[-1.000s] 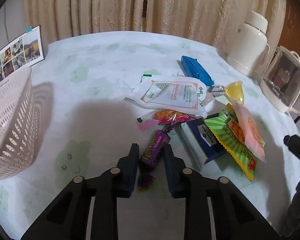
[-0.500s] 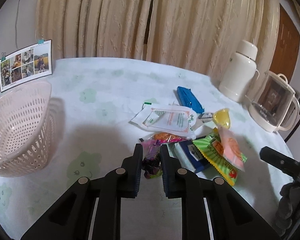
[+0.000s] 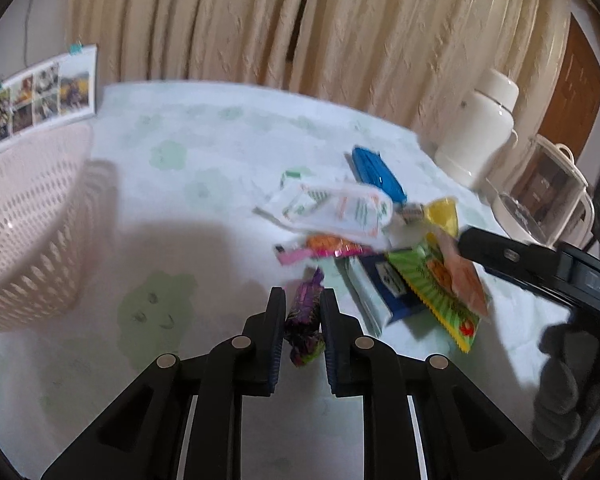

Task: Organize snacks
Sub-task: 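Lift the purple candy with the left tool while the right tool grasps the smiley biscuit pack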

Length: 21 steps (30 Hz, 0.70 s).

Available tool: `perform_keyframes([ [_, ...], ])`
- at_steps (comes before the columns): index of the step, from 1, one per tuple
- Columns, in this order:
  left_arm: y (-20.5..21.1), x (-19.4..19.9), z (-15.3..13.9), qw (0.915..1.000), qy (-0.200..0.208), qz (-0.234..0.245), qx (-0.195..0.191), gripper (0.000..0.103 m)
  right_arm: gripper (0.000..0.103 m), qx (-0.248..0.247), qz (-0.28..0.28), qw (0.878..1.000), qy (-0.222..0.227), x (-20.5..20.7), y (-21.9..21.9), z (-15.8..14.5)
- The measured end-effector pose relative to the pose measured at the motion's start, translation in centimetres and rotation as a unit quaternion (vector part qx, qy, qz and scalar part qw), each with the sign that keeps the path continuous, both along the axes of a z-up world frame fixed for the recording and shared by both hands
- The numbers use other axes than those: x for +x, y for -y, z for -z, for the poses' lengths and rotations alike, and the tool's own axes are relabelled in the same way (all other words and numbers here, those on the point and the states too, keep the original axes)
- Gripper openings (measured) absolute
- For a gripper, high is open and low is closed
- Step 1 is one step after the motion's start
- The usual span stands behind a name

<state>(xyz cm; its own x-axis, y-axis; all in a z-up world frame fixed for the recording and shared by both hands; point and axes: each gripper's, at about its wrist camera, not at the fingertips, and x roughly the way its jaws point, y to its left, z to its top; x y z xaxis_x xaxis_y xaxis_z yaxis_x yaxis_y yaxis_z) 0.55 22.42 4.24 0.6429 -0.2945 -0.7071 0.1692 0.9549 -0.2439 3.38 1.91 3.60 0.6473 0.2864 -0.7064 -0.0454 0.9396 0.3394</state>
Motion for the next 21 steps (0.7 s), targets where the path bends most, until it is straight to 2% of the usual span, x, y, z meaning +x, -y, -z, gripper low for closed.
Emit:
perform_keyframes([
  [5, 1.1, 0.2, 0.6, 0.9995, -0.019, 0.02, 0.014, 0.022, 0.074, -0.016, 0.014, 1.0, -0.016, 0.7, -0.3, 1.2],
  [12, 1.7, 0.4, 1.0, 0.9987, -0.033, 0.031, 0.025, 0.032, 0.054, -0.039, 0.022, 0.999, -0.014, 0.4, 0.4, 1.4],
  [16, 2.6, 0.3, 0.9, 0.9976, -0.031, 0.039, 0.049, 0.032, 0.047, -0.046, 0.024, 0.999, -0.007, 0.0, 0.5, 1.4],
  [21, 2.7, 0.4, 0.9, 0.9973, -0.03, 0.046, 0.049, 0.032, 0.038, -0.037, 0.029, 0.999, -0.001, -0.4, 0.9, 1.3],
])
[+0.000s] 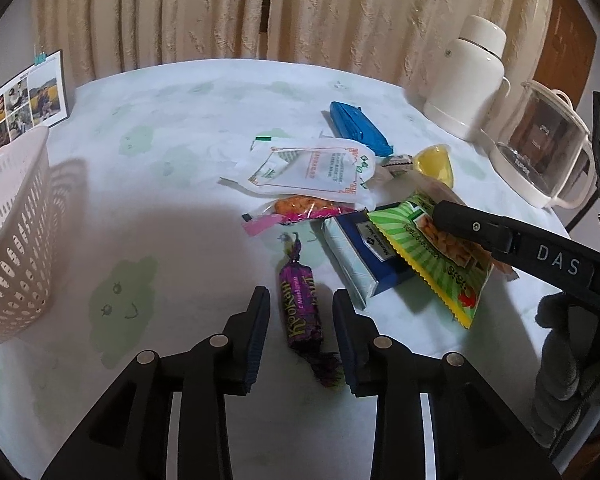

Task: Organize snacks
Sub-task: 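Lift the purple candy with the left tool while the right tool grasps the smiley biscuit pack, then carry both snacks over the pink basket and open both tools to drop them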

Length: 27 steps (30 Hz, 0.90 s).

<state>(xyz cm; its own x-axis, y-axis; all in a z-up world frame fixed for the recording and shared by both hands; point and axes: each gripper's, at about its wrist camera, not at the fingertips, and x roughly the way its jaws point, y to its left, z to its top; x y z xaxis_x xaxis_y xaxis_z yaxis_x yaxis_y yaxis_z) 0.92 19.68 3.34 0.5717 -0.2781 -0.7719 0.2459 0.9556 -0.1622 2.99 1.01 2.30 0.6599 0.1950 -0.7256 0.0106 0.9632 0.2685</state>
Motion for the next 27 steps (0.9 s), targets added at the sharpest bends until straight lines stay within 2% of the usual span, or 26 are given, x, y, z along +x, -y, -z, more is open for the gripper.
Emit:
perform_keyframes([
  [4, 0.2, 0.0, 0.0, 1.0, 0.0, 0.008, -0.001, 0.031, 0.037, 0.012, 0.003, 1.0, 0.0, 0.1, 0.3, 0.0],
  [5, 0.3, 0.0, 0.0, 1.0, 0.0, 0.009, 0.001, 0.027, 0.037, 0.012, 0.003, 1.0, 0.001, 0.1, 0.3, 0.0],
  [6, 0.4, 0.0, 0.0, 0.9999, -0.001, 0.011, 0.002, 0.017, 0.037, 0.012, 0.003, 1.0, 0.001, 0.1, 0.3, 0.0],
  [10, 0.4, 0.0, -0.1, 0.9999, 0.004, 0.008, -0.007, 0.016, 0.037, 0.015, 0.0, 1.0, 0.005, 0.0, 0.3, -0.1],
  [14, 0.0, -0.7, -0.9, 0.9992, 0.035, -0.005, -0.018, 0.016, 0.036, 0.023, -0.006, 1.0, 0.017, -0.3, 0.3, -0.6],
  [20, -1.0, -1.9, -2.8, 0.994, 0.104, -0.029, -0.017, 0.016, 0.035, 0.042, -0.017, 0.998, 0.043, -0.9, 0.1, -1.6],
  [27, -3.5, -2.5, -4.6, 0.9861, 0.147, -0.072, -0.028, 0.016, 0.035, 0.057, -0.026, 0.996, 0.068, -1.6, 0.0, -2.5],
])
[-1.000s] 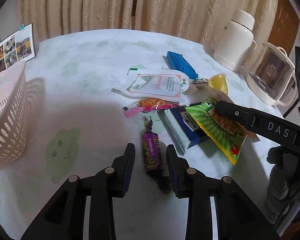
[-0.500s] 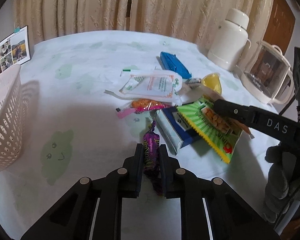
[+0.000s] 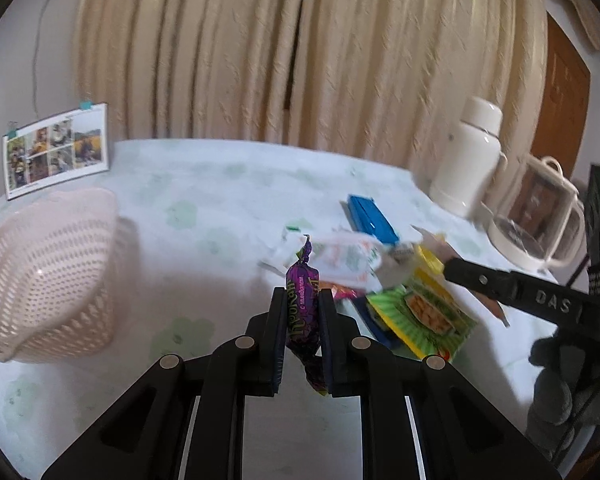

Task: Organize snacks
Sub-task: 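Carry both snacks over the pink basket and open both tools to drop them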

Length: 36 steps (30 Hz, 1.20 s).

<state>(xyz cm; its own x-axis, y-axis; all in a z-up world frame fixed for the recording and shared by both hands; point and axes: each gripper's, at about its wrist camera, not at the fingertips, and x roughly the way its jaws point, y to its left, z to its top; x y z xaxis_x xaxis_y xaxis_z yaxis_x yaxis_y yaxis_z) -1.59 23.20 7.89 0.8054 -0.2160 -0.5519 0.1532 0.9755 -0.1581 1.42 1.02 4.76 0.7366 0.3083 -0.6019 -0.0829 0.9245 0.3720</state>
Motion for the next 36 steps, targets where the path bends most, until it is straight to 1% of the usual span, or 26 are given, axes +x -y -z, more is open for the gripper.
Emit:
perform_keyframes([
  [4, -1.9, -0.6, -1.1, 0.9992, 0.025, -0.032, 0.009, 0.016, 0.035, 0.001, -0.004, 1.0, 0.002, 0.0, -0.2, 0.0],
  [6, -3.2, -0.7, -1.4, 0.9983, 0.03, -0.05, 0.01, 0.016, 0.035, 0.001, -0.006, 1.0, 0.001, 0.0, -0.3, 0.1],
  [9, -5.8, -0.5, -1.8, 0.9961, 0.03, -0.083, 0.001, 0.016, 0.035, 0.003, -0.007, 1.0, -0.001, 0.1, -0.3, 0.3],
  [13, -9.6, -0.5, -1.7, 0.9906, 0.029, -0.134, -0.006, 0.016, 0.035, 0.004, -0.009, 1.0, -0.004, 0.1, -0.4, 0.5],
  [16, -11.7, -0.7, -1.6, 0.985, 0.034, -0.169, -0.001, 0.016, 0.035, 0.009, -0.015, 1.0, -0.005, 0.1, -0.5, 0.6],
  [19, -13.6, -0.6, -1.3, 0.9811, 0.029, -0.191, -0.01, 0.017, 0.035, 0.011, -0.021, 1.0, -0.006, 0.1, -0.9, 0.7],
  [20, -14.2, -0.6, -1.2, 0.98, 0.025, -0.197, -0.015, 0.019, 0.035, 0.013, -0.023, 1.0, -0.006, 0.1, -1.0, 0.7],
  [21, -14.8, -0.5, -1.0, 0.9785, 0.02, -0.204, -0.023, 0.03, 0.035, 0.014, -0.026, 1.0, -0.005, 0.0, -1.2, 0.7],
  [22, -15.5, -0.4, -0.8, 0.9766, 0.018, -0.212, -0.034, 0.038, 0.035, 0.015, -0.03, 0.999, -0.004, -0.1, -1.4, 0.6],
  [23, -16.3, -0.6, -0.7, 0.9736, 0.019, -0.222, -0.048, 0.055, 0.035, 0.015, -0.032, 0.999, -0.003, -0.1, -1.6, 0.6],
  [24, -17.0, -0.8, -0.6, 0.9701, 0.026, -0.234, -0.061, 0.06, 0.035, 0.017, -0.037, 0.999, -0.004, -0.2, -1.9, 0.6],
  [27, -18.1, -1.2, -0.7, 0.9659, 0.037, -0.247, -0.069, 0.06, 0.035, 0.024, -0.052, 0.998, -0.005, -0.2, -3.0, 0.5],
  [32, -18.9, -2.4, -1.1, 0.9577, 0.061, -0.277, -0.051, 0.06, 0.035, 0.032, -0.082, 0.996, 0.002, -0.3, -5.6, -0.5],
  [36, -19.3, -3.4, -1.5, 0.9494, 0.079, -0.302, -0.033, 0.06, 0.035, 0.031, -0.114, 0.993, 0.006, 0.1, -8.9, -1.8],
])
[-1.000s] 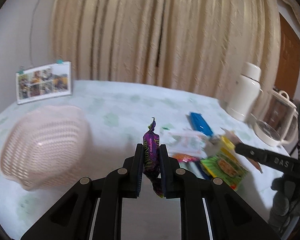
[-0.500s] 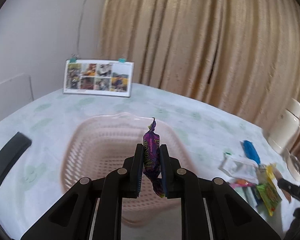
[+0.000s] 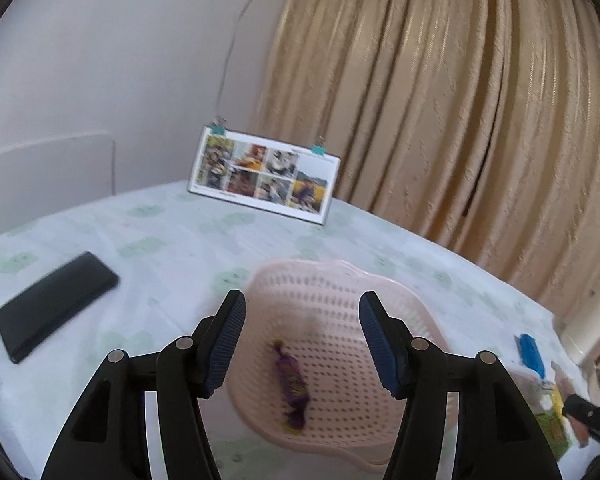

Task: Organize snacks
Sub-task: 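Carry both snacks over the pink basket and open both tools to drop them, then withdraw both open tools from the basket back toward the snack pile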

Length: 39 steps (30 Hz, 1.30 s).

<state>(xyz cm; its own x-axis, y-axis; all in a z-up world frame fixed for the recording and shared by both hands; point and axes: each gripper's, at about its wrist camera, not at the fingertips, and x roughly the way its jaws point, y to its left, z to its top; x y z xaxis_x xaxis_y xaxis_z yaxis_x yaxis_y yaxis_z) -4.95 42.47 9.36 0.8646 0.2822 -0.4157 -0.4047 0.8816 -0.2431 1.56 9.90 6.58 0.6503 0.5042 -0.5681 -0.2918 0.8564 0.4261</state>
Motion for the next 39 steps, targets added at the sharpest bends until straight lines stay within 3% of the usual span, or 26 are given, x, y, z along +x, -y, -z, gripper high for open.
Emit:
perform_keyframes([
  [8, -1.1, -0.7, 0.8, 0.9993, 0.003, -0.036, -0.009, 0.06, 0.036, 0.0, -0.06, 0.998, 0.009, 1.5, -7.6, -2.0],
  [19, -2.8, -0.9, 1.5, 0.9973, -0.005, -0.059, -0.043, 0.06, 0.039, 0.003, -0.118, 0.993, -0.01, 4.0, -16.6, -1.5],
  [20, -2.8, -0.8, 1.5, 0.9973, -0.007, -0.058, -0.044, 0.06, 0.04, 0.004, -0.118, 0.993, -0.01, 4.2, -16.9, -1.4],
  [22, -2.7, -0.9, 1.5, 0.9974, -0.007, -0.057, -0.044, 0.06, 0.061, 0.008, -0.117, 0.993, -0.009, 4.4, -17.2, -1.1],
  [24, -2.7, -0.9, 1.5, 0.9973, -0.007, -0.058, -0.043, 0.063, 0.067, 0.018, -0.115, 0.993, -0.016, 4.5, -17.1, -0.6],
  [32, -2.3, -0.8, 1.4, 0.9979, -0.005, -0.057, -0.03, 0.063, 0.066, 0.023, -0.113, 0.993, -0.008, 3.8, -15.9, -0.6],
  [39, -1.9, -0.7, 1.2, 0.9984, -0.003, -0.054, -0.016, 0.064, 0.067, -0.004, -0.106, 0.994, 0.022, 2.6, -15.8, -1.5],
])
